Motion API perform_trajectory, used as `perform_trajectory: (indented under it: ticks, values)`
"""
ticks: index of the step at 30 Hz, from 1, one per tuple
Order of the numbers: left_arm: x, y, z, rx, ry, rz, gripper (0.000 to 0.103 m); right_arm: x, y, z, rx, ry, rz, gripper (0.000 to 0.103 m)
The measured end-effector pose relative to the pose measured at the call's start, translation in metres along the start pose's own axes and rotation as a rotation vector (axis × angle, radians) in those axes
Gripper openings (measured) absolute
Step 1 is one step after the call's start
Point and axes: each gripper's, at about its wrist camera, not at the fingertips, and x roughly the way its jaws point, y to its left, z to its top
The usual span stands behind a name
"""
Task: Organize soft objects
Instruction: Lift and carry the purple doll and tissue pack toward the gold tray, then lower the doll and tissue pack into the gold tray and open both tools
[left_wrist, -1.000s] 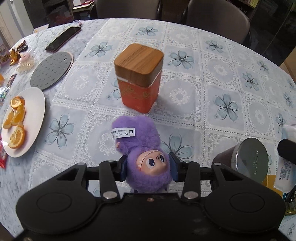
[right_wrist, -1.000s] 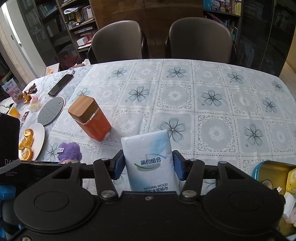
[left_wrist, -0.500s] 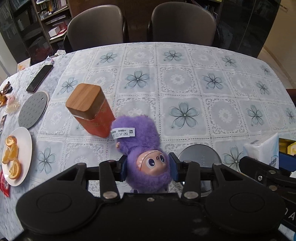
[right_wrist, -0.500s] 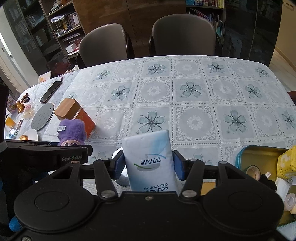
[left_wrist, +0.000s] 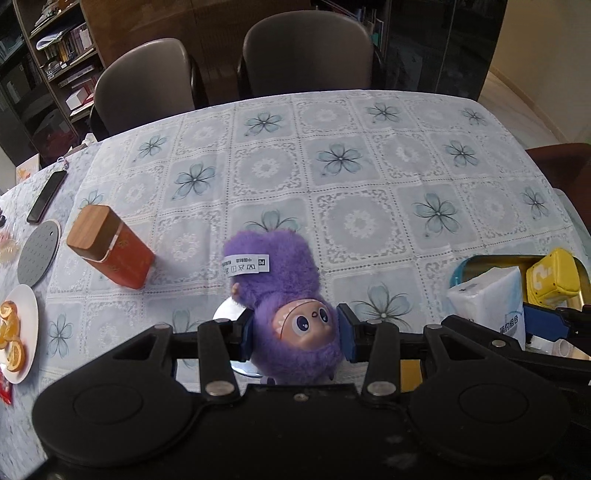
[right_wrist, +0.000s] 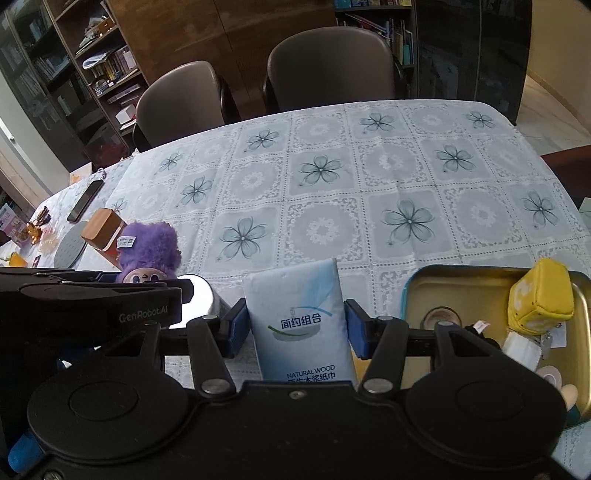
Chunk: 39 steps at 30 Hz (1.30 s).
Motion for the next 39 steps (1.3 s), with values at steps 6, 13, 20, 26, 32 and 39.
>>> perform_trajectory:
  ticks: [6, 13, 20, 26, 32, 39]
  values:
    - [-0.001, -0.060, -0.004, 0.039, 0.014, -0.023, 0.040, -0.016, -0.055, -0.009, 0.039, 0.009, -0.009, 0.052]
    - [0.001, -0.127, -0.011, 0.089, 0.038, -0.075, 0.040, -0.038, -0.129, -0.024, 0.117, 0.013, -0.062, 0.052]
    - [0.004, -0.180, -0.017, 0.118, 0.067, -0.103, 0.040, -0.055, -0.188, -0.036, 0.188, 0.019, -0.118, 0.053]
    - [0.012, -0.211, -0.022, 0.135, 0.098, -0.103, 0.041, -0.062, -0.231, -0.042, 0.238, 0.024, -0.151, 0.053]
    - [0.025, -0.234, -0.027, 0.143, 0.143, -0.104, 0.043, -0.065, -0.261, -0.042, 0.265, 0.026, -0.171, 0.053]
    - [0.025, -0.242, -0.025, 0.144, 0.103, -0.047, 0.065, -0.061, -0.276, -0.032, 0.259, 0.019, -0.162, 0.053]
